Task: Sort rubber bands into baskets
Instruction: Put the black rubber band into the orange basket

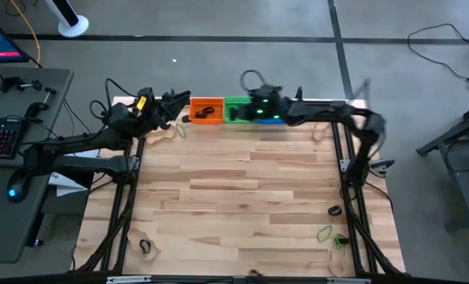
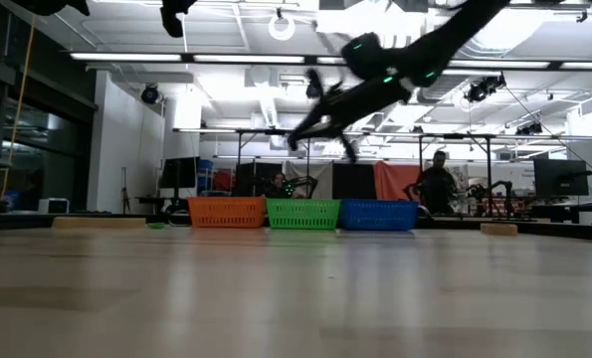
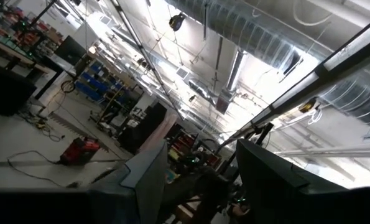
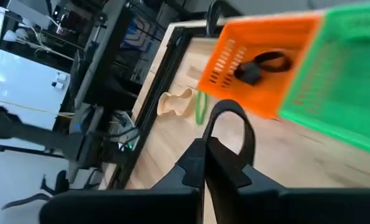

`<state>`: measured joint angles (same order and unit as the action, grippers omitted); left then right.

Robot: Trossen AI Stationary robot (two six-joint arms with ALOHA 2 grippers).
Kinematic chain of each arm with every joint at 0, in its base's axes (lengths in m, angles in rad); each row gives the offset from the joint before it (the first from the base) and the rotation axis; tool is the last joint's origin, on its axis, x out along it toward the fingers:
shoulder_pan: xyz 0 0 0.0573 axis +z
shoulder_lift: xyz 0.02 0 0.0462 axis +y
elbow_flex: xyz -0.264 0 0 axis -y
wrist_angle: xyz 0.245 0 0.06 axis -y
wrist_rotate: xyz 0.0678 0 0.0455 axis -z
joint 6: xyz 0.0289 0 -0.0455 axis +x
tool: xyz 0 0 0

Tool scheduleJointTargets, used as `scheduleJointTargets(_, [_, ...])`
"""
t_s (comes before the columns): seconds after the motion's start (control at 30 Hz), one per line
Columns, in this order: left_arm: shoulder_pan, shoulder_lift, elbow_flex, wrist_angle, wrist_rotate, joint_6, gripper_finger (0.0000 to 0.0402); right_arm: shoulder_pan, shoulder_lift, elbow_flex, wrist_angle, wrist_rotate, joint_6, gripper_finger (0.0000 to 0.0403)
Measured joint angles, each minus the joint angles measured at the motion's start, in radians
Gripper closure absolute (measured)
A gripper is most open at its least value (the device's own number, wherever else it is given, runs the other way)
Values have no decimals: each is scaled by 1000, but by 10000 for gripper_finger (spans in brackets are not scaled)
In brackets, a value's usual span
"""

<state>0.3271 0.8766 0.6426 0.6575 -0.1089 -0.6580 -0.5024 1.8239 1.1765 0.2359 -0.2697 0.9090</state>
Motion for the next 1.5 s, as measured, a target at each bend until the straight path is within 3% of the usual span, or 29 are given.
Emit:
scheduleJointTargets(0.2, [-1, 0, 0, 1, 1, -31, 215, 27, 265, 323, -23, 11, 0, 403])
scheduleJointTargets(0.53, [-3, 0, 0, 0, 11, -32, 215, -8, 550, 808, -428, 50, -102, 391])
scheduleJointTargets(0.83, [-3, 0, 0, 0, 12, 25, 215, -42, 561, 985, -612, 50, -217, 245])
scheduleJointTargets(0.97, [-2, 0, 0, -2, 12, 71, 215, -56, 560, 1066, -677, -39, -282, 191])
scheduleJointTargets(1.07, [5, -1, 2, -28, 0, 91, 215, -62, 559, 1131, -778, -102, -322, 174])
scheduleJointTargets(1.13, [26, -1, 42, -195, -16, 52, 216, -67, 549, 1180, -909, -118, -419, 173])
scheduleJointTargets(1.2, [73, 22, 132, -514, -3, 10, 216, -68, 485, 1148, -966, -90, -501, 174])
scheduleJointTargets(1.33, [202, 169, 355, -1086, 79, 117, 233, -98, 347, 1100, -1122, 4, -620, 178])
scheduleJointTargets(1.5, [360, 423, 537, -1362, 86, 321, 255, -122, 206, 1083, -1273, 78, -692, 178])
